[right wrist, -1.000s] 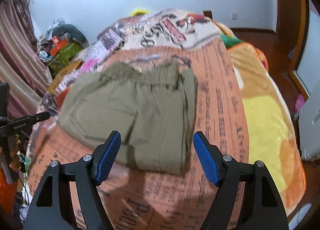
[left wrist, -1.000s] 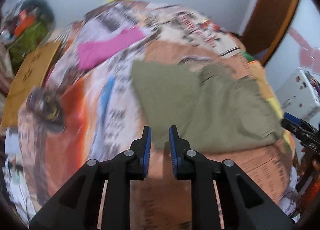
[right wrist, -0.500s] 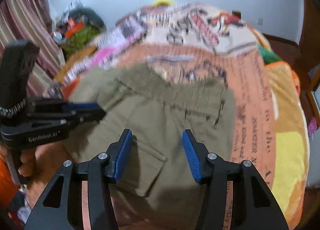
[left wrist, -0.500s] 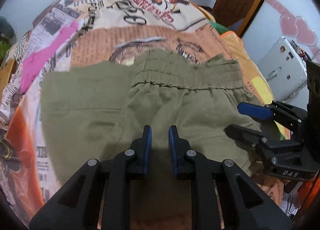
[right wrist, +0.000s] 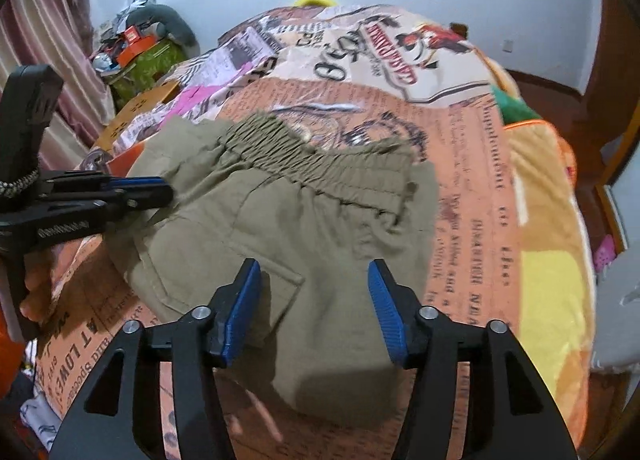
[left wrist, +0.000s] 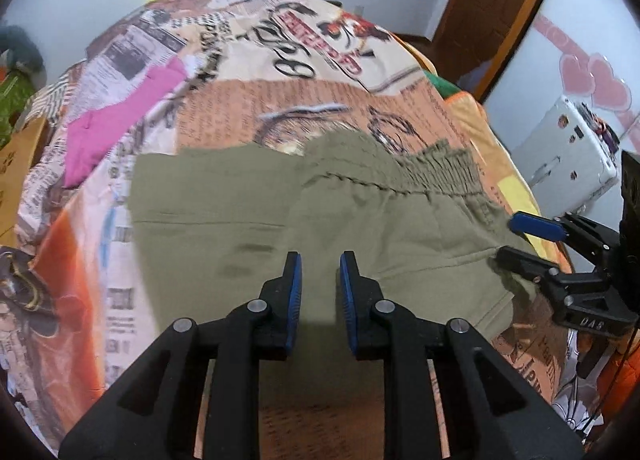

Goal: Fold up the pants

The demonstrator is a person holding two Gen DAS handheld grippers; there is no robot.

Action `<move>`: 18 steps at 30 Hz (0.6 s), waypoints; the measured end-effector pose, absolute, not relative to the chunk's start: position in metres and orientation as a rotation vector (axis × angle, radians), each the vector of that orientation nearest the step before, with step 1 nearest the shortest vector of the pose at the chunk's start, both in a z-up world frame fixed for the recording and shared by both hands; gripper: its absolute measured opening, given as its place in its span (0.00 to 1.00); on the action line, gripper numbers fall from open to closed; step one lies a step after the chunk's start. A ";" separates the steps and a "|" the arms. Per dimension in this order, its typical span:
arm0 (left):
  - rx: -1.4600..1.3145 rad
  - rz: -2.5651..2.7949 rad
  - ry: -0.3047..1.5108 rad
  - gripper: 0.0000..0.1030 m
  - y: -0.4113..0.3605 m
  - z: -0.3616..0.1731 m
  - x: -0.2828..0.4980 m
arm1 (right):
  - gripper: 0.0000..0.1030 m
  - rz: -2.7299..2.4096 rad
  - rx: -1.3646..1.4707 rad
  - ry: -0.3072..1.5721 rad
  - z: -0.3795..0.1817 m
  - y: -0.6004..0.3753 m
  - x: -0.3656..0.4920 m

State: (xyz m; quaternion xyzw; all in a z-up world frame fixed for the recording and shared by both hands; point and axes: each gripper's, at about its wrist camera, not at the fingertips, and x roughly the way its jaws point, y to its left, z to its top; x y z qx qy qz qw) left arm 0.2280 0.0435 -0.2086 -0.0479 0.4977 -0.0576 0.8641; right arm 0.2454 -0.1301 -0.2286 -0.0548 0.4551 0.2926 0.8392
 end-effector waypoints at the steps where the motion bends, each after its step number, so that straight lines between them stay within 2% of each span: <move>1: -0.097 -0.102 1.033 0.28 0.049 -0.205 0.226 | 0.53 0.613 -0.116 0.954 -0.226 -0.132 0.246; 3: -0.100 -0.068 1.003 0.41 0.061 -0.197 0.223 | 0.53 0.598 -0.112 0.943 -0.221 -0.137 0.247; 7: -0.114 -0.024 0.983 0.49 0.085 -0.189 0.220 | 0.61 0.569 -0.115 0.920 -0.214 -0.144 0.249; 9: -0.117 0.001 0.984 0.57 0.096 -0.191 0.218 | 0.62 0.560 -0.116 0.910 -0.212 -0.148 0.251; 18: -0.241 0.012 1.081 0.59 0.134 -0.234 0.219 | 0.65 0.484 -0.020 1.018 -0.244 -0.171 0.267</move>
